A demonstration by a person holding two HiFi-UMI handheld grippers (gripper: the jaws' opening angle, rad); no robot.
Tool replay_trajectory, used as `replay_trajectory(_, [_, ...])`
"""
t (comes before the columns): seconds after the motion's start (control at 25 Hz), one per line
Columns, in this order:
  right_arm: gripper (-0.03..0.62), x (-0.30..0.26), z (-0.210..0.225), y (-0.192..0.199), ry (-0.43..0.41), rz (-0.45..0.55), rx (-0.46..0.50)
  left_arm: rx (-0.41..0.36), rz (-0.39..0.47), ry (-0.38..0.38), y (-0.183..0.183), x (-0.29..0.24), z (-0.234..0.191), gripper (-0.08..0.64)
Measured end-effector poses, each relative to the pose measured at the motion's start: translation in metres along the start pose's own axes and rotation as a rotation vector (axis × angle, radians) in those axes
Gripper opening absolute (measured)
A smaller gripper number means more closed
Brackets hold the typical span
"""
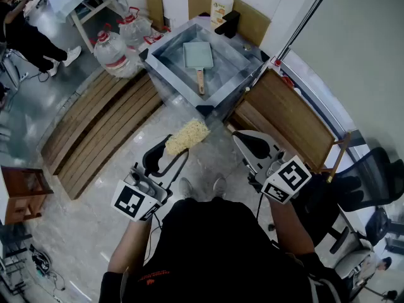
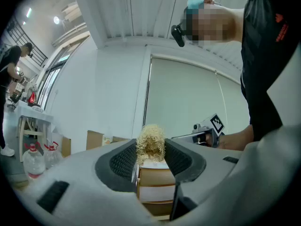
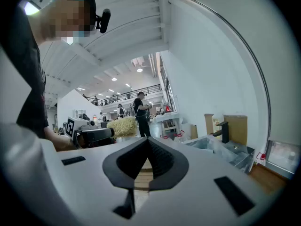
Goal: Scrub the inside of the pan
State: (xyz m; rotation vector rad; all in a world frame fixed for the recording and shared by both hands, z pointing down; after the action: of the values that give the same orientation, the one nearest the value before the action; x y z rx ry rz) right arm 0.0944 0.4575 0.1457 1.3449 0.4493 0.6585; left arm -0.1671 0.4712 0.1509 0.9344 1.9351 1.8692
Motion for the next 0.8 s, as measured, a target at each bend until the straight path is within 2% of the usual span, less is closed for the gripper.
replay_trajectory(0.32, [0.002, 0.001, 0.009, -0.001, -0.006, 0.001, 0.003, -0.042, 0.034, 0.005, 0.002, -0.008, -0.001, 0.179])
replay_trajectory(0.44, [0.002, 0.001, 0.011, 0.0, -0.013, 0.004, 0.001, -0.031, 0.022, -0.005, 0.003, -0.009, 0.0, 0.179])
replay_trajectory(0.8, [0.002, 0.009, 0.021, -0.004, -0.036, 0.014, -0.002, -0.068, 0.035, -0.036, 0.004, -0.016, 0.009, 0.179])
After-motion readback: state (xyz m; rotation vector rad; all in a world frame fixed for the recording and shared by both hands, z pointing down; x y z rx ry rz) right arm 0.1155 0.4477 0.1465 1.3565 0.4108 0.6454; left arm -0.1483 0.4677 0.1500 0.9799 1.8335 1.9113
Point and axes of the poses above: the fingertips, and each gripper's own axes: x backward along the fingers, z to its right, y out of its underside, the point moved 9 cm from there along x, backward along the fingers, and after that the axes turned 11 degrees about z, right-handed, at the moved point
